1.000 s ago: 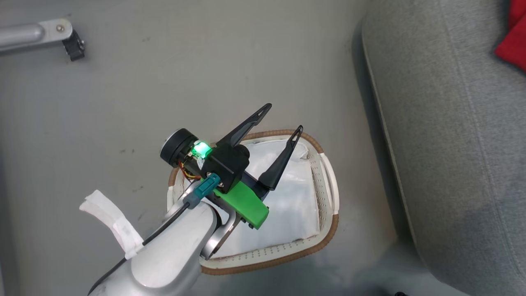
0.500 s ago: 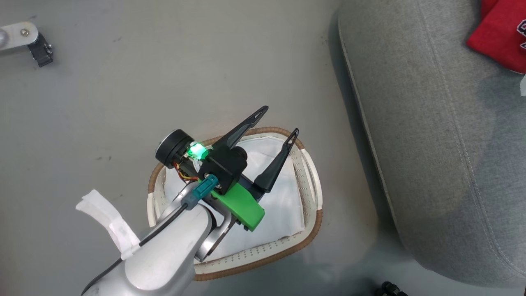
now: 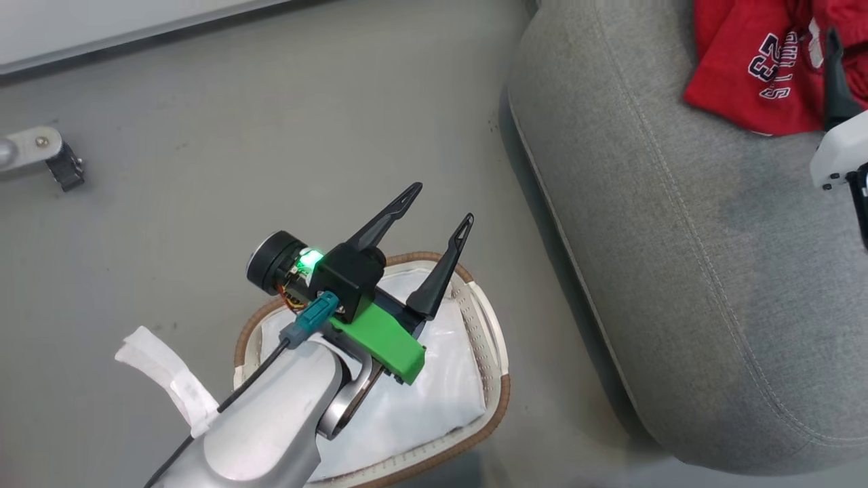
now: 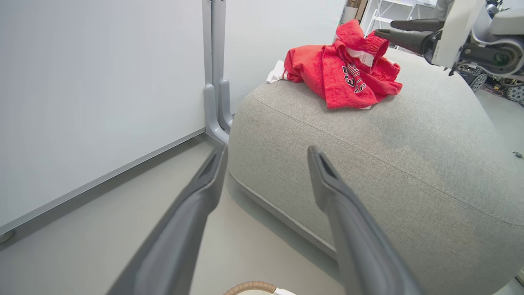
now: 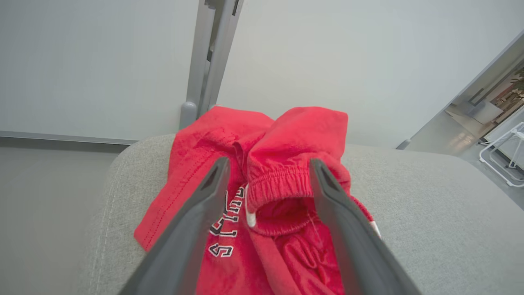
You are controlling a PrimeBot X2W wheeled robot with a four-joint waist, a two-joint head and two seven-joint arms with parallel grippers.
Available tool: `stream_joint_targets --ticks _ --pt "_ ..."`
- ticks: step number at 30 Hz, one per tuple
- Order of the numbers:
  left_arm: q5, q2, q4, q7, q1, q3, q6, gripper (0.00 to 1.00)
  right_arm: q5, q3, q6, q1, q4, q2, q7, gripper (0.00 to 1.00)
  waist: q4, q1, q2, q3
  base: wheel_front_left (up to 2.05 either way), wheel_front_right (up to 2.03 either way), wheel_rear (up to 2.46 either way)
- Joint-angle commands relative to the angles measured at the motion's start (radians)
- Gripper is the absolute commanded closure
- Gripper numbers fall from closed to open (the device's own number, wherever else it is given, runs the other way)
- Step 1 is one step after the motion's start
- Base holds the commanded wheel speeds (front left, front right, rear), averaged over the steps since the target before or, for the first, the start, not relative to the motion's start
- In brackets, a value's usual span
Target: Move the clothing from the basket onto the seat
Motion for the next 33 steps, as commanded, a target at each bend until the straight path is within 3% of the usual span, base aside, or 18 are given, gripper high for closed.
stream_joint_targets --ticks 1,6,14,26,33 --pt "-0.013 -0.006 0.012 -0.012 0.027 0.01 0.005 0.0 0.006 0.009 -0.001 0.025 -0.006 -0.018 -0.003 0.0 0.01 0.0 0.0 -0.077 0.0 0.0 0.0" --pt "-0.04 -0.013 0.045 -0.034 0.073 0.046 0.019 0.0 0.024 0.057 -0.001 0.033 -0.028 -0.042 -0.002 0.0 0.058 0.0 0.0 -0.162 0.0 0.0 0.0" --pt "-0.061 -0.01 0.055 -0.044 0.183 0.154 0.06 0.0 0.068 0.101 -0.001 0.06 -0.071 -0.013 0.005 0.0 0.15 0.0 0.0 -0.268 0.0 0.0 0.0" --pt "0.004 -0.018 -0.022 -0.043 0.399 0.421 0.112 0.0 0.107 0.056 -0.001 0.239 -0.122 0.167 -0.003 0.0 0.254 0.0 0.0 -0.335 0.0 0.0 0.0" --pt "0.046 -0.052 -0.044 -0.043 0.537 0.561 0.112 0.0 0.072 0.048 -0.001 0.418 -0.239 0.278 -0.003 0.0 0.28 0.0 0.0 -0.353 0.0 0.0 0.0"
